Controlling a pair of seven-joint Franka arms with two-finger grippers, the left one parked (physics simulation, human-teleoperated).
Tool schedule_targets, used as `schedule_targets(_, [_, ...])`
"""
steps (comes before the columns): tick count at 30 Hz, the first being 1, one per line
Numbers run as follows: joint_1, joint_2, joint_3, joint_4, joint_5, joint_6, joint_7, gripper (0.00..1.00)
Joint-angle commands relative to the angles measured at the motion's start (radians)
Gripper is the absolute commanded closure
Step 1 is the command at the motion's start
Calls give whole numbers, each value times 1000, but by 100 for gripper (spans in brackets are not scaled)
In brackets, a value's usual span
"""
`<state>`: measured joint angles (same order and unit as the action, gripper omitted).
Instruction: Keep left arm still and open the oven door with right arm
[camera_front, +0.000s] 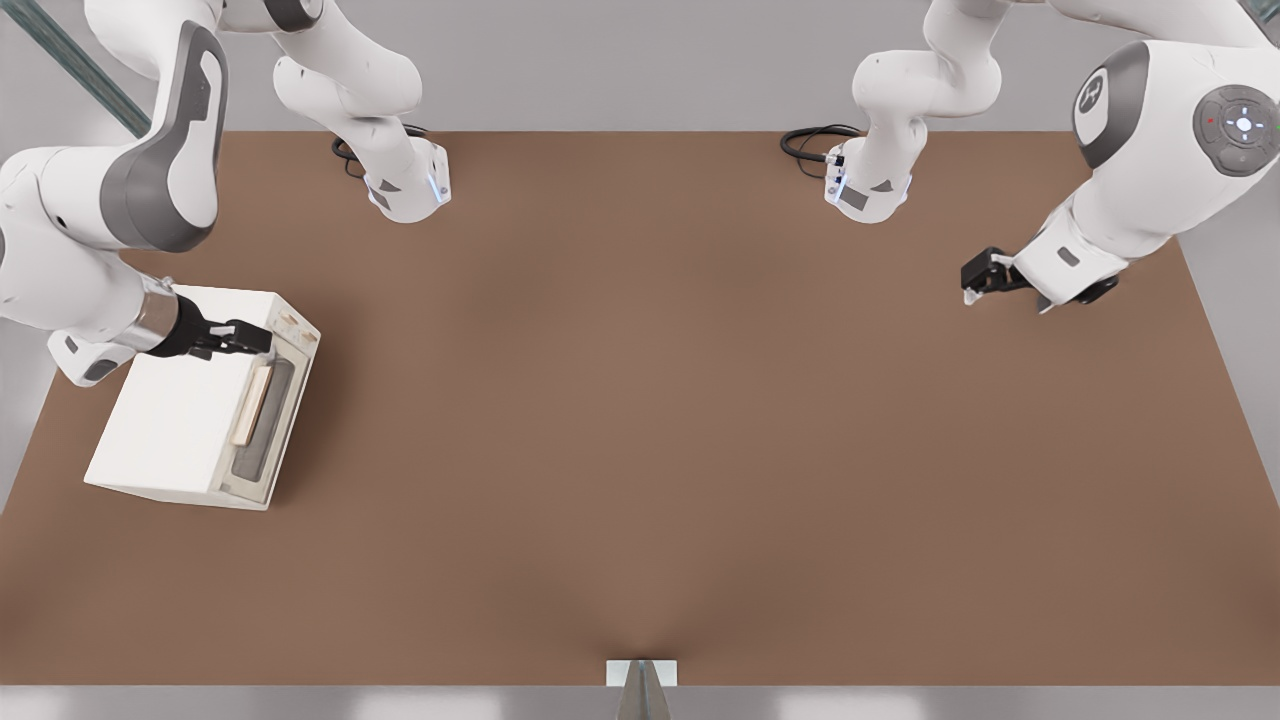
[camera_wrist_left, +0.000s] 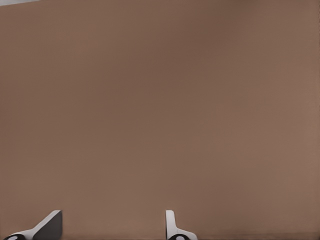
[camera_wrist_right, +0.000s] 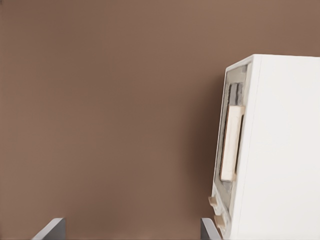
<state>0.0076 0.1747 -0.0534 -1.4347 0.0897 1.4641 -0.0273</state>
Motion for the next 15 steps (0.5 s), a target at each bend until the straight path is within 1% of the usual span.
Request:
schedule_targets(1, [0,-1,0,0,2,-11,-25,0])
schedule_targets(3, [0,0,-2,0,-13,-25,-34,0])
schedule_targets(6, [26,32,7,-3,-126,-25,-34,0])
schedule_targets(7, [60,68,9,-6,-211,-28,-34,62])
schedule_targets(8, [81,100,9,-19,-280,-30,-34,79])
schedule_targets(9, [121,130,9,-26,-359,-31,-34,79])
schedule_targets(10, [129,178,9,-27,-415,-22,-34,79])
schedule_targets(11, [140,224,10,-26,-516,-5,-36,79])
schedule_targets(12, [152,241,10,-55,-622,-4,-34,79])
schedule_targets(13, [152,265,9,-76,-682,30,-10,79])
schedule_targets(15, [147,298,7,-67,-752,52,29,79])
